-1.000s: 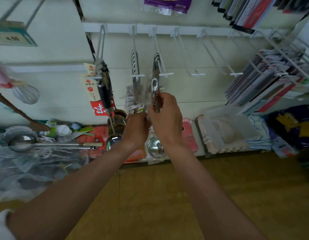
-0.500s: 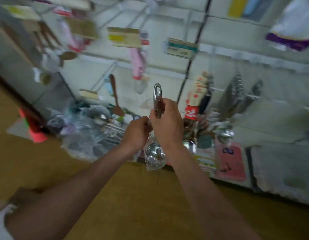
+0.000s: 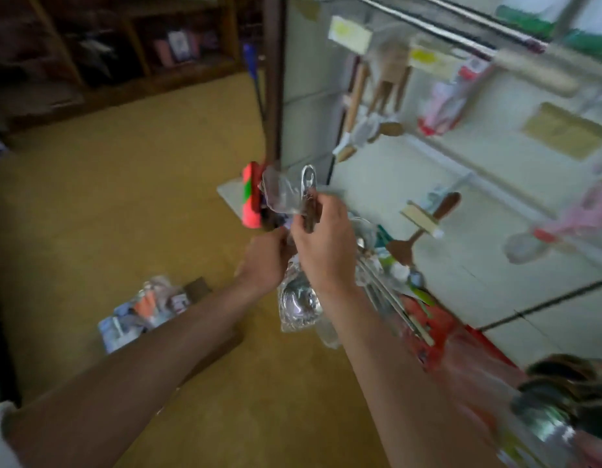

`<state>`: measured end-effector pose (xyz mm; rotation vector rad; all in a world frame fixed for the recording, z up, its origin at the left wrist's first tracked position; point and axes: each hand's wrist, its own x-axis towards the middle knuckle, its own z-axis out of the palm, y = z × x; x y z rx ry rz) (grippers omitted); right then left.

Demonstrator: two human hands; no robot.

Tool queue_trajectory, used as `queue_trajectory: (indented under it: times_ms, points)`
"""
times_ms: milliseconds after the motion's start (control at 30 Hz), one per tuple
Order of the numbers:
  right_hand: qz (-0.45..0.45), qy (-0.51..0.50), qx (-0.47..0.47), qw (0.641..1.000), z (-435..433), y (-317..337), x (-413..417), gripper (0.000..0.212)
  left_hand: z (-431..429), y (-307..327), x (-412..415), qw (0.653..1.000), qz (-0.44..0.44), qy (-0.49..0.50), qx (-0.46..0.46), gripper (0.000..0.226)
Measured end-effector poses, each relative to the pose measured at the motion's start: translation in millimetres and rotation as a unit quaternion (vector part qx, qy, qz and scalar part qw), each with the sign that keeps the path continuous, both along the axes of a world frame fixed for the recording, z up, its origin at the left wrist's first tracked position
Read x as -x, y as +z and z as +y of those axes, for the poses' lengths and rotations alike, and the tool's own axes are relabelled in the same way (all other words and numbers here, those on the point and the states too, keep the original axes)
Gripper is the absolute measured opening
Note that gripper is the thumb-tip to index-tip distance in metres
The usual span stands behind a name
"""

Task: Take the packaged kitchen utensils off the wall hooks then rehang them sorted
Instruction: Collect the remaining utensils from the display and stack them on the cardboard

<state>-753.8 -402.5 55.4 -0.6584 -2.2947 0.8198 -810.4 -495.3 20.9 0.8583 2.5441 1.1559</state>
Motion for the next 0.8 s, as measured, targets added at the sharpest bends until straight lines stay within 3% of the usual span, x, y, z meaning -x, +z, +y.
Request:
queue_trajectory:
  times_ms: [100, 167, 400, 633, 800]
  points:
    - [-0.002, 0.058, -0.007, 0.998, -46, -7, 35, 0.034, -52, -9, 29, 0.998, 0.007, 0.061, 0.026, 0.018]
    - [-0.003, 0.09, -0.021, 0.996, -75, -12, 56, 0.034, -84, -17, 44, 0.994, 0.007, 0.102, 0.045, 0.013]
    - [-0.01, 0.186, -0.018, 0.982, -169, -37, 120, 0.032, -187, -40, 82, 0.981, -0.017, 0.187, 0.056, 0.018]
    - [-0.051, 0.255, -0.014, 0.966, -279, -90, 165, 0.028, -296, -93, 97, 0.957, -0.111, 0.266, 0.021, 0.011]
    - [-0.116, 0.279, 0.03, 0.953, -357, -149, 189, 0.025, -372, -157, 104, 0.923, -0.21, 0.323, -0.003, 0.015]
